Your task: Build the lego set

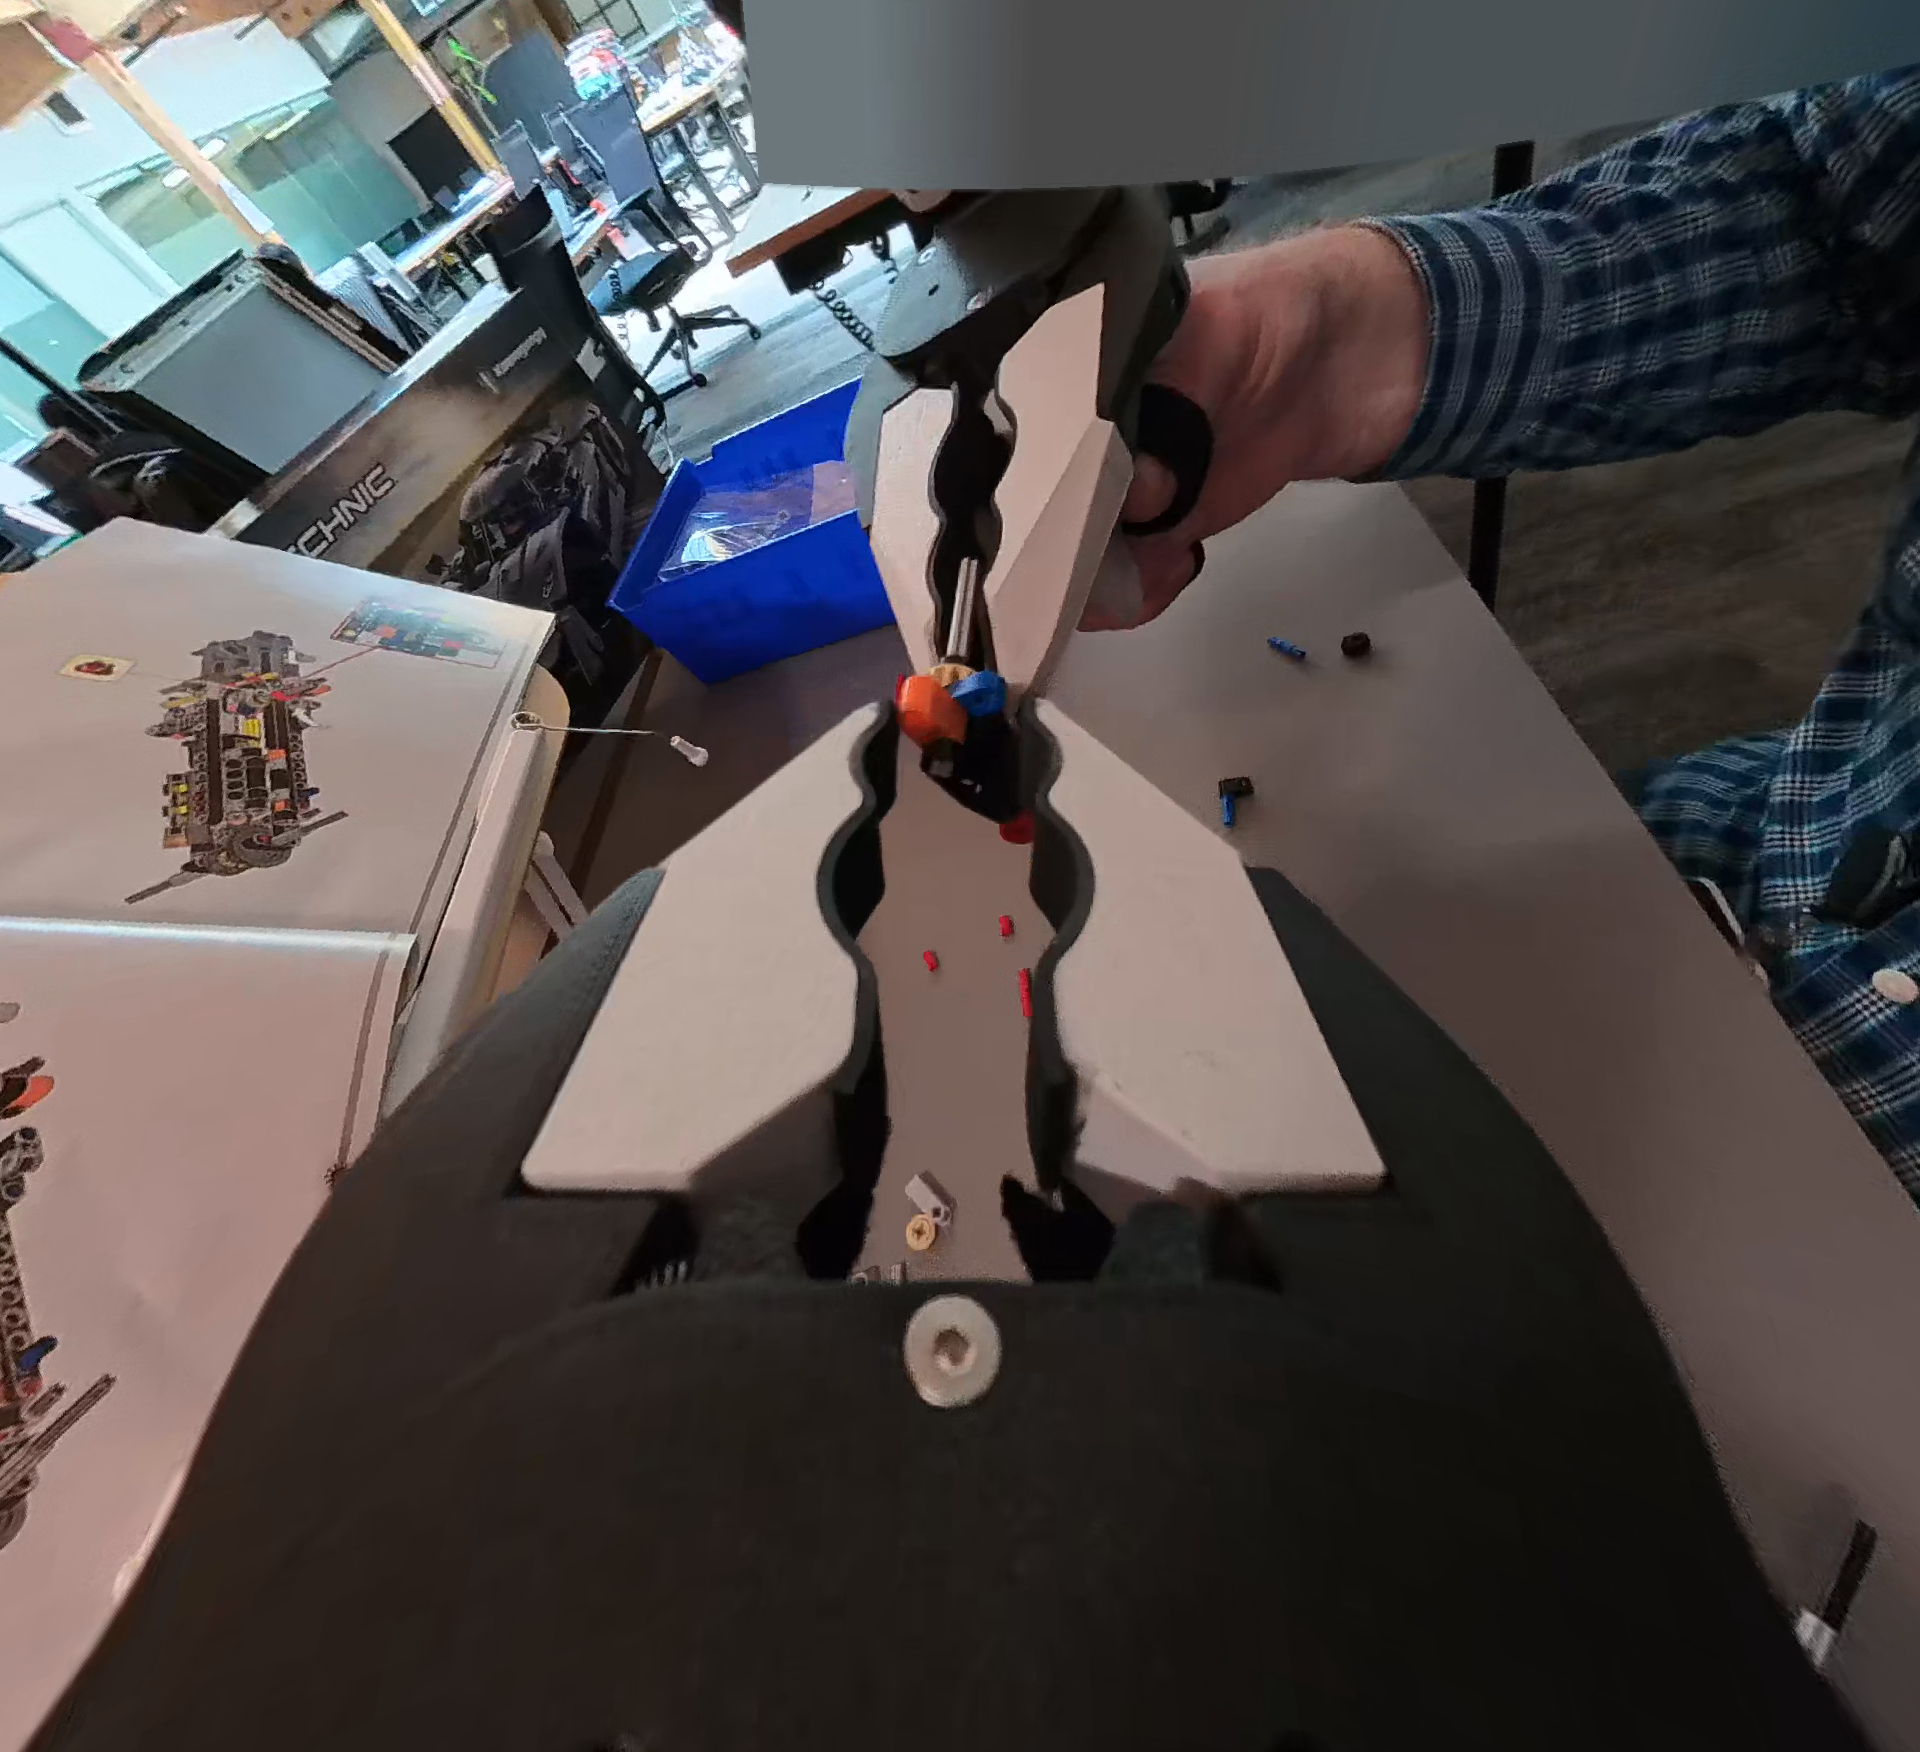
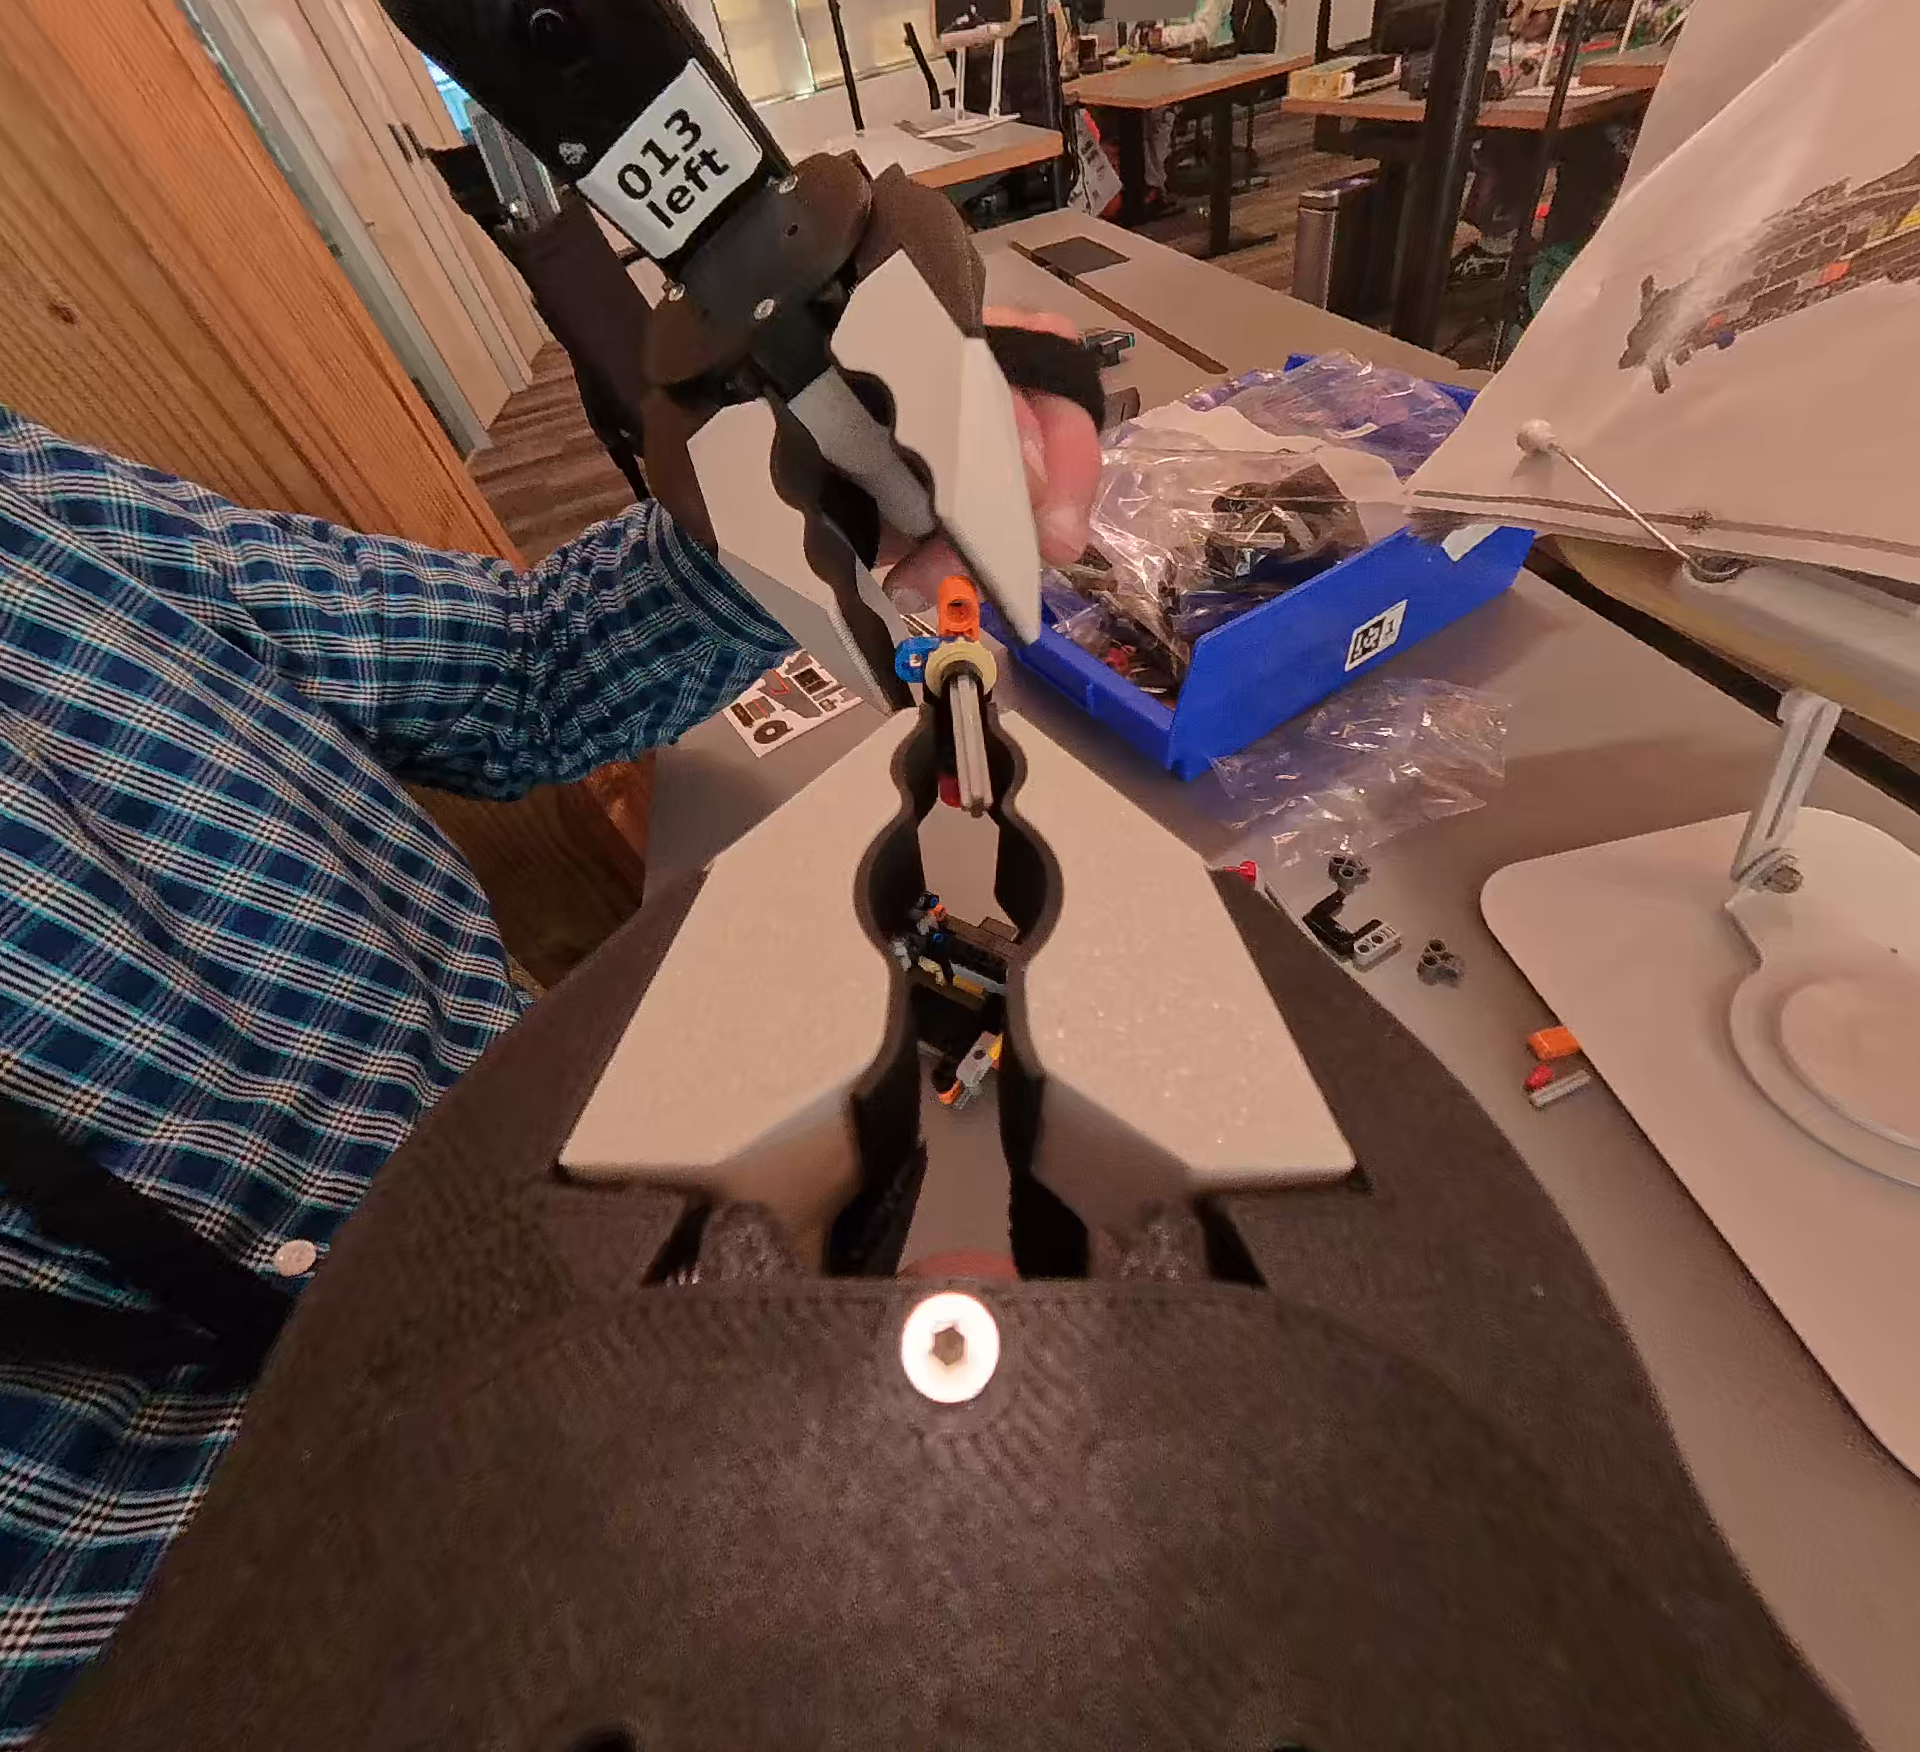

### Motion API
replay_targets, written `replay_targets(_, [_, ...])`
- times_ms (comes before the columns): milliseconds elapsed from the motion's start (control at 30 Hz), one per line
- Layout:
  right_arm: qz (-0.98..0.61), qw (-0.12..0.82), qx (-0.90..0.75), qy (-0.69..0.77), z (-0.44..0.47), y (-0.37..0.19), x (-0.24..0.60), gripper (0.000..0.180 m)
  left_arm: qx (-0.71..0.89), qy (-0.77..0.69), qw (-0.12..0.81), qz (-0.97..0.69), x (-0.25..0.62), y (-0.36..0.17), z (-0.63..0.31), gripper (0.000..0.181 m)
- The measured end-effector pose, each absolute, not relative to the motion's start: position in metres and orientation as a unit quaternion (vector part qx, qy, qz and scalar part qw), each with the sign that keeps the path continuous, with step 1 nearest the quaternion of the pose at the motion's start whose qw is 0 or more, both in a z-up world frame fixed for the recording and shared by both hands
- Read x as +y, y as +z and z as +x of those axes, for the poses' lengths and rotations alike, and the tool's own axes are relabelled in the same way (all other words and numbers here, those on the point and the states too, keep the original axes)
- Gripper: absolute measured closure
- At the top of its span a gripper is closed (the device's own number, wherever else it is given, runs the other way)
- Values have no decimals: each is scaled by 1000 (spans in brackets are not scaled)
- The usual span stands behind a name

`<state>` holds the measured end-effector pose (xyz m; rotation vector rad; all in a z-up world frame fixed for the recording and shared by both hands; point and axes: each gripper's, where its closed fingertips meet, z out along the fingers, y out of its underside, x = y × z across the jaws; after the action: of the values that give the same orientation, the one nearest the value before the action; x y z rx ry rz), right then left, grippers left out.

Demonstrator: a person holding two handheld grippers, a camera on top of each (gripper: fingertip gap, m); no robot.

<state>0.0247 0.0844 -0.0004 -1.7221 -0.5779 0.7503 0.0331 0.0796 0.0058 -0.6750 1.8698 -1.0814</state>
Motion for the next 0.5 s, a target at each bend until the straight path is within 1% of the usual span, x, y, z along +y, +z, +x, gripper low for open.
replay_targets(267, [-725, 544, -223, 359, 21, 3, 81, 176, 751, -395, 474, -233, 76, 11, 29, 162])
replay_targets(333, [-728, 539, -220, 361, 22, 2, 81, 176, 755, -362, 502, -215, 77, 10, 30, 162])
replay_targets(500, [-721, 532, -200, 397, 20, 4, 80, 176, 759, -336, 523, -192, 76, 13, 28, 162])
